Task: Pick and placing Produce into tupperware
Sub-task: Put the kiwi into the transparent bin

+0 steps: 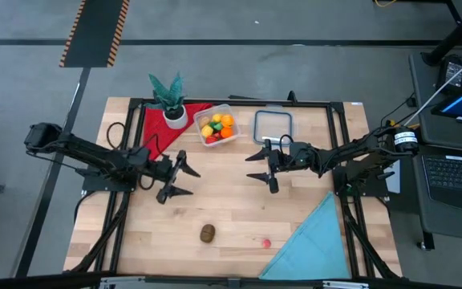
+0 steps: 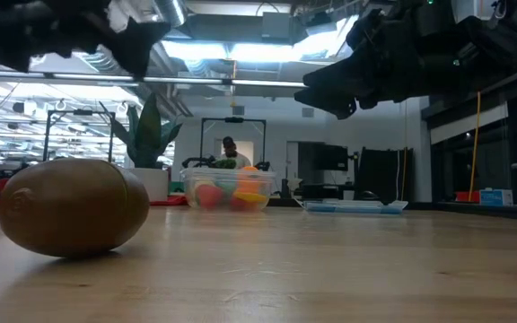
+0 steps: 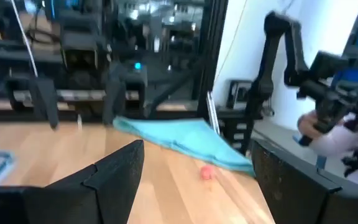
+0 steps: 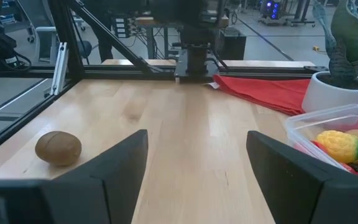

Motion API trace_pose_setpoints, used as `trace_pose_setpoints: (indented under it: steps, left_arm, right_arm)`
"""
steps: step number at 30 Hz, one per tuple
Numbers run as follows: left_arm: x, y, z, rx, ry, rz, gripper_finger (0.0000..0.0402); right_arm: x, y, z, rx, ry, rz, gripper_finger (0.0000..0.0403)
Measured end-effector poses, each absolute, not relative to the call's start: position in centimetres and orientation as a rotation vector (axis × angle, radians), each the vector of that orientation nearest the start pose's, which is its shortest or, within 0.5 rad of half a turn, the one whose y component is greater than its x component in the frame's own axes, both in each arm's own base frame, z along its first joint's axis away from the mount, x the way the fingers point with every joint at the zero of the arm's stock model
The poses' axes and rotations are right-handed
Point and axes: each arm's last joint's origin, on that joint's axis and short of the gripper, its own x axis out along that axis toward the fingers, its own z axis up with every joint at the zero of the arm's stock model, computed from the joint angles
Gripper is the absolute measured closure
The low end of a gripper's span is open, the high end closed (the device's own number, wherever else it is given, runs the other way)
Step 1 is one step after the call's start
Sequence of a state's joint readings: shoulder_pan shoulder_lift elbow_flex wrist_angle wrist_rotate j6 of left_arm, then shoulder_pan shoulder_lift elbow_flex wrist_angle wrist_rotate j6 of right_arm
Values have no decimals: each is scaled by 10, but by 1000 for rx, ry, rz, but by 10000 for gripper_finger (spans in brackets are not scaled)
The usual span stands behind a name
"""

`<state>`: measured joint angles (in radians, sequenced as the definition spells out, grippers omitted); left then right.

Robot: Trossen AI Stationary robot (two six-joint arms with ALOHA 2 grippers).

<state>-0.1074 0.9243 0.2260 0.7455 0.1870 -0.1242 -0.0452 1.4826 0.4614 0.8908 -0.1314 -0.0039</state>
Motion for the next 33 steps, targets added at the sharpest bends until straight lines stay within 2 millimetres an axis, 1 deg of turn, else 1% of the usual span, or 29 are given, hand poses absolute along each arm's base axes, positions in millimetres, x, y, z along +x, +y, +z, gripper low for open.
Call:
trace_pose_setpoints:
  steps: [2,4,7,11,16,20,24,28,30,33]
  left_arm:
    - [180,-32,203,-123,24,-266,113]
    - [178,-40,197,-127,83,-195,113]
    - [175,-55,195,-155,134,-130,113]
    - [169,-83,209,-167,169,-123,113]
    - [158,-114,226,-232,229,-5,113]
    - [154,-146,232,-273,227,40,113]
    - [159,-182,234,-305,225,76,113]
    - [170,-218,239,-355,240,94,113]
    - [176,-233,240,-378,261,117,113]
    - [188,-251,240,-407,309,170,113]
  right_arm:
    - [271,-8,176,9,134,86,128]
    - [271,-8,176,9,135,87,128]
    - [271,-8,176,9,135,87,128]
    - [271,-8,176,7,135,87,128]
    - [272,-8,177,7,119,86,128]
    - [271,-8,177,31,127,85,128]
    - [271,-7,177,33,129,92,128]
    - [272,-2,177,21,126,111,128]
    - [272,2,177,5,125,123,128]
    - [272,7,177,3,123,143,128]
